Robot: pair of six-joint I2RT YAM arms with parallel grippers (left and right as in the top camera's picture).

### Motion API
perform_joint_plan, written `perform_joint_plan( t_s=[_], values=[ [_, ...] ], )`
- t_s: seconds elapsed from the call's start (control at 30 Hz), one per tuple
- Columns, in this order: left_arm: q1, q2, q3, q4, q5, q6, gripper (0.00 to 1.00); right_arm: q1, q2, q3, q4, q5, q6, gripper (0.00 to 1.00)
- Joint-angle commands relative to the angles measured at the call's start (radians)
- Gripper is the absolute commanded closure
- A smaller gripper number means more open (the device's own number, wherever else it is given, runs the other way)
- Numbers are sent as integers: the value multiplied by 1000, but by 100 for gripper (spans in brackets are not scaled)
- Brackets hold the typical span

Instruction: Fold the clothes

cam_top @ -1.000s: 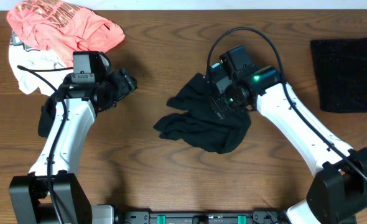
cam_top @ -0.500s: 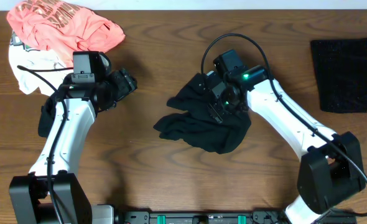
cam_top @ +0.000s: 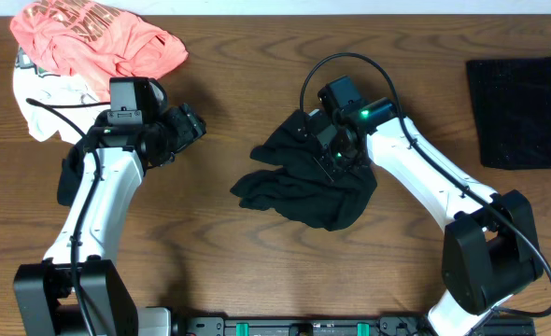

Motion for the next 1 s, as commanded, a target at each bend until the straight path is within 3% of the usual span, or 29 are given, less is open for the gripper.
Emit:
perform_joint_plan(
  t_s=[0.0,0.3,0.57,0.97],
  values=[
    [2,-5,13,-4,10,6,22,11,-4,67,-19,5,-3,99],
    [2,-5,13,-26,11,21,22,6,-15,465,-232,87,-3,99],
    [-4,-5,13,-6,139,159,22,6,-17,724,-375,117,-4,99],
    [-84,-5,13,153,417,345,22,6,-73,811,-470,98,-4,99]
  ],
)
